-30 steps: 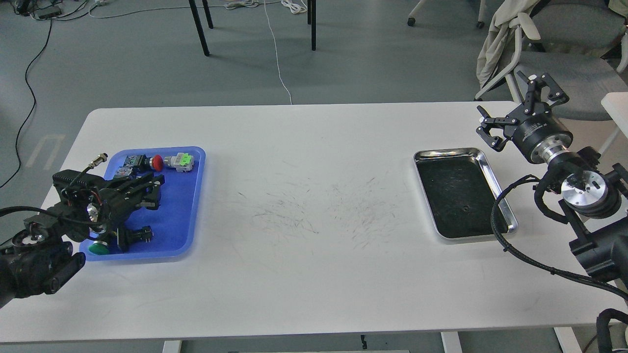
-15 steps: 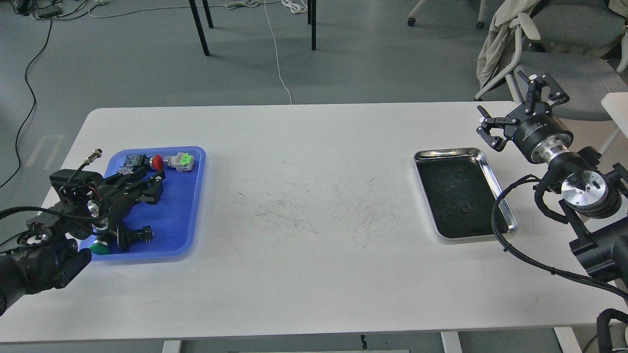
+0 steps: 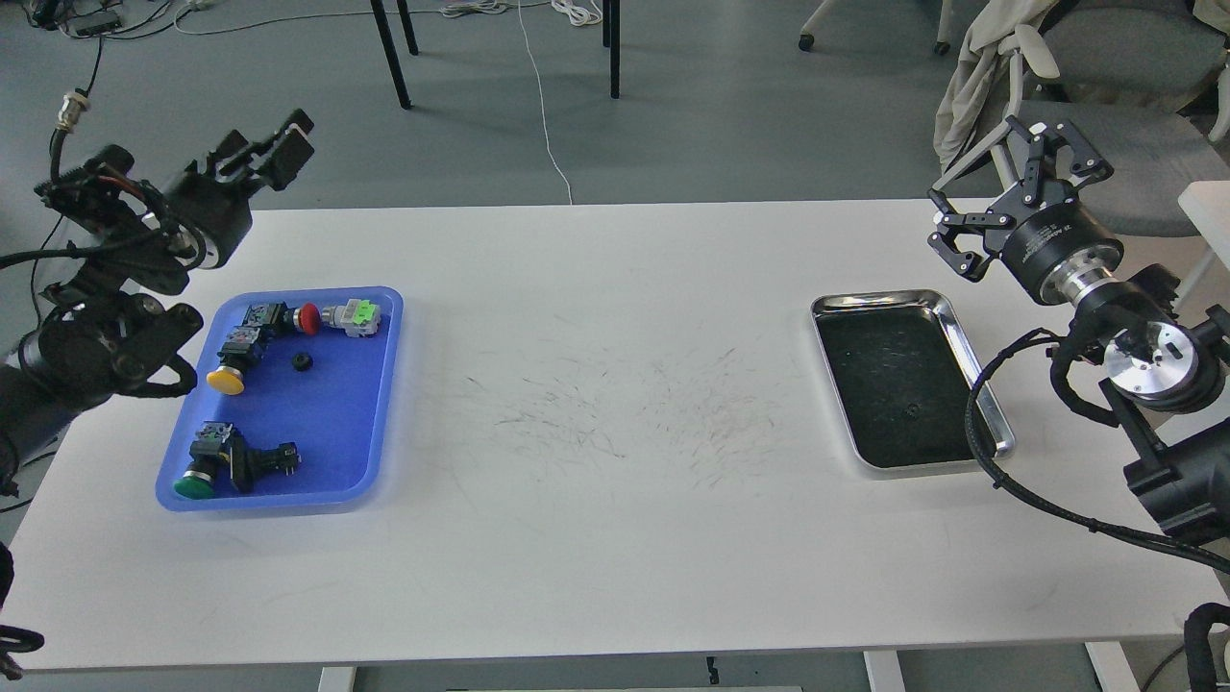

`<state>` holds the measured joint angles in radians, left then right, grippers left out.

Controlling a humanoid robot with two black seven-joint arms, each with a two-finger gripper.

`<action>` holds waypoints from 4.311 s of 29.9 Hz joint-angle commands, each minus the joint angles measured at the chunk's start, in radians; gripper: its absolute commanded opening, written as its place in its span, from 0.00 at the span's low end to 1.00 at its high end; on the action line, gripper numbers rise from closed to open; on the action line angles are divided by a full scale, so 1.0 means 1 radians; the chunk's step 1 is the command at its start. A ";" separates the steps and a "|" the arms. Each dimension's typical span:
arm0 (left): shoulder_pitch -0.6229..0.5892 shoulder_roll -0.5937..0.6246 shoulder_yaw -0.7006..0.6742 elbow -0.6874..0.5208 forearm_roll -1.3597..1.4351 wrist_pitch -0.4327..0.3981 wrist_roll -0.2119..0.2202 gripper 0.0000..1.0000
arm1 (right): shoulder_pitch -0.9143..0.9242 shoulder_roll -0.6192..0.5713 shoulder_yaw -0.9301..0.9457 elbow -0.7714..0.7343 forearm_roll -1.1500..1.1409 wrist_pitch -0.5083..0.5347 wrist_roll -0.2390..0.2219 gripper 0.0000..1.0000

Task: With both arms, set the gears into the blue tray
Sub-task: 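Open the left gripper and lift it away from the blue tray, then lower the right gripper into the metal tray, then grasp a second black gear with the right gripper and lift, then carry the second gear with the right gripper toward the table center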

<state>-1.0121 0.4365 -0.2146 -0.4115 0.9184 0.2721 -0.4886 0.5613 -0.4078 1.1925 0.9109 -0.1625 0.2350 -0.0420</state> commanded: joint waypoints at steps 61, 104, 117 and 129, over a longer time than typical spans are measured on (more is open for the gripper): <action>0.104 -0.045 -0.324 0.010 -0.871 -0.761 0.173 0.98 | 0.582 -0.238 -1.510 0.263 -0.890 -0.028 -0.200 0.84; 0.095 -0.024 -0.325 0.010 -0.871 -0.761 0.174 0.98 | 0.713 -0.238 -1.539 0.293 -0.852 0.032 -0.200 0.02; 0.076 -0.018 -0.322 0.010 -0.869 -0.761 0.182 0.98 | 0.974 -0.284 -1.262 0.399 -0.592 -0.045 -0.113 0.02; 0.066 -0.007 -0.321 0.007 -0.869 -0.745 0.183 0.98 | 0.737 0.271 -1.243 0.157 -0.598 -0.186 0.019 0.04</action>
<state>-0.9459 0.4219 -0.5353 -0.4036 0.0492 -0.4739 -0.3052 1.3290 -0.2476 -0.0553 1.1553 -0.7601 0.0543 -0.0554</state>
